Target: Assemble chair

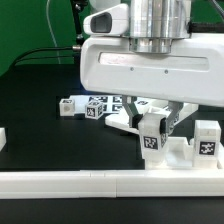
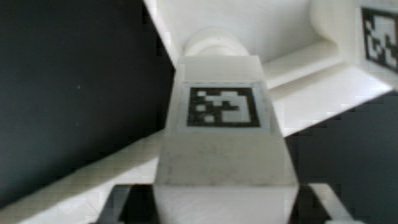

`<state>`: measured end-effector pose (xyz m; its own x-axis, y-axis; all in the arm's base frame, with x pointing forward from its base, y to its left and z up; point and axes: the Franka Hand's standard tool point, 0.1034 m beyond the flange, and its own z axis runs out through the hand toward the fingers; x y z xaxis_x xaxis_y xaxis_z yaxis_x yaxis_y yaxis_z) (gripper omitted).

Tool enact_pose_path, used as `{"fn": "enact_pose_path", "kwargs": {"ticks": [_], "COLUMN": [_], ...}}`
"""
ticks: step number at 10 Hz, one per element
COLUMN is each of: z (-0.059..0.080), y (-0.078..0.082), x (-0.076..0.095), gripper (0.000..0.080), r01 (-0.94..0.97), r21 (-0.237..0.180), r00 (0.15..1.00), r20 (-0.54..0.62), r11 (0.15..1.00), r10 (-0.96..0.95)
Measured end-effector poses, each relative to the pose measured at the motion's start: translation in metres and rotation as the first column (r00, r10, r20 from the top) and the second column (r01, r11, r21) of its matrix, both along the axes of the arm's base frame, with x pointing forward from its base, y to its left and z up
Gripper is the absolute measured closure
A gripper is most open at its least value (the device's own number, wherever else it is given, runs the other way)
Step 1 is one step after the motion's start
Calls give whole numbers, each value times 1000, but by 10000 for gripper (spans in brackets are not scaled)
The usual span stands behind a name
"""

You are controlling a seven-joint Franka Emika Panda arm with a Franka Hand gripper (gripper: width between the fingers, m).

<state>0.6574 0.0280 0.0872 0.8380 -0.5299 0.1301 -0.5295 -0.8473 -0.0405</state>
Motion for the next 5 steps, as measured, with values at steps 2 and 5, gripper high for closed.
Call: {"fn": "enact_pose_path", "kwargs": {"ticks": [2, 5], "z": [0, 0], "y": [7, 9], "x": [-1, -3], "gripper": [514, 514], "r01": [231, 629], "r21": [28, 92], "r00": [973, 776], "r20": [6, -14], "r11": [973, 772], "r10": [-231, -631]}}
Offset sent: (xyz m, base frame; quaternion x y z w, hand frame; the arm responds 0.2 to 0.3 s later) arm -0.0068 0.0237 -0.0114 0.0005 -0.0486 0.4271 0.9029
